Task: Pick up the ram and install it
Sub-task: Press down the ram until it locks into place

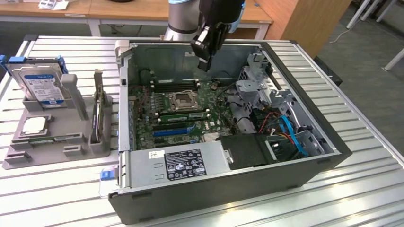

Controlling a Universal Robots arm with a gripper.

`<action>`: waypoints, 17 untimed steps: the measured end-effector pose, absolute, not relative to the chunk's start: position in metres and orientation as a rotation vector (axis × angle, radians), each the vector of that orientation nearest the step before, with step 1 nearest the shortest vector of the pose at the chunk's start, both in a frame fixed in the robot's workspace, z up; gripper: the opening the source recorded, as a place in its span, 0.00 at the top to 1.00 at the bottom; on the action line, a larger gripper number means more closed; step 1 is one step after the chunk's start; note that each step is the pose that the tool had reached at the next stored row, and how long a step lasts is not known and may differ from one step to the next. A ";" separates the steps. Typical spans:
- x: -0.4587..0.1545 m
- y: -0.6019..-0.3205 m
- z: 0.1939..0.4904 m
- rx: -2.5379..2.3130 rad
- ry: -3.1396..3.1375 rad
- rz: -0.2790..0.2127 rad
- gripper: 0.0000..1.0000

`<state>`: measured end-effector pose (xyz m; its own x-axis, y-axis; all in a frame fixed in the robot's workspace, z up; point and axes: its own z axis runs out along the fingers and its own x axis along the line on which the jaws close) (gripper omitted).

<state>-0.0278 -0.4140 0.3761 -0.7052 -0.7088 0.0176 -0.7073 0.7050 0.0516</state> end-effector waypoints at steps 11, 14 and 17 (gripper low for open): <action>-0.028 -0.414 0.376 0.899 -2.976 -0.069 0.89; -0.028 -0.414 0.376 0.818 -3.001 -0.070 0.89; -0.028 -0.414 0.375 0.735 -3.023 -0.072 0.89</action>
